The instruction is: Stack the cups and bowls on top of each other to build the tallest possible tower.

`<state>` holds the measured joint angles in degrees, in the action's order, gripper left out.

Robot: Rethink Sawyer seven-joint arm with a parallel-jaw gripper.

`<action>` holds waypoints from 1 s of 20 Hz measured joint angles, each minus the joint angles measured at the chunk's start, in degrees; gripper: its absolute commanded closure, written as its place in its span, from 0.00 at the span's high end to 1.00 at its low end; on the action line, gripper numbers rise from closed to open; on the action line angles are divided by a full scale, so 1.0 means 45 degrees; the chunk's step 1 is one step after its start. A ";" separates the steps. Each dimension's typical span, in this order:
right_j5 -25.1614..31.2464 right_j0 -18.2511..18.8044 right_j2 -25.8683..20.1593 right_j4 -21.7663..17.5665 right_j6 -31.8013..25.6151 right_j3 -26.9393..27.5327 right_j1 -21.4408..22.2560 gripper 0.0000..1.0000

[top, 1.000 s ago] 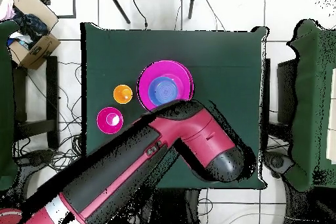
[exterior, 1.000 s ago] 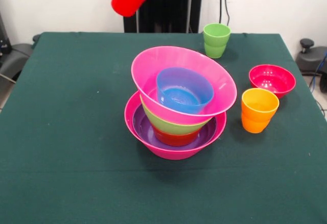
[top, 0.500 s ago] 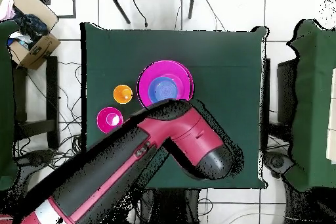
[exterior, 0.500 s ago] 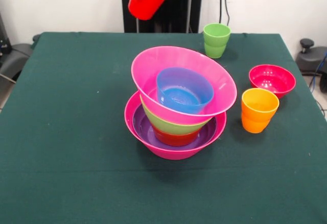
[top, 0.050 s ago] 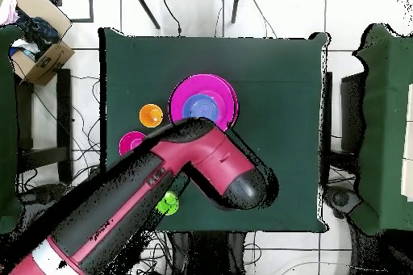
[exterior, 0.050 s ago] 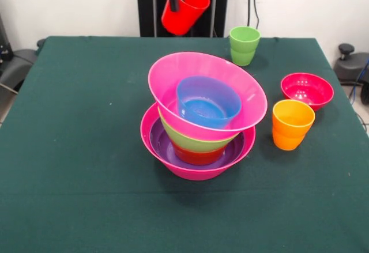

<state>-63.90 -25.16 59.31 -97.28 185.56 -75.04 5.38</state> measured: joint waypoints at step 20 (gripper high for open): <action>-0.1995 0.0373 0.0760 -0.0493 0.3984 0.3926 -0.1509 0.00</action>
<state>-72.87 -23.48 62.73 -99.50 203.49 -57.37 -1.41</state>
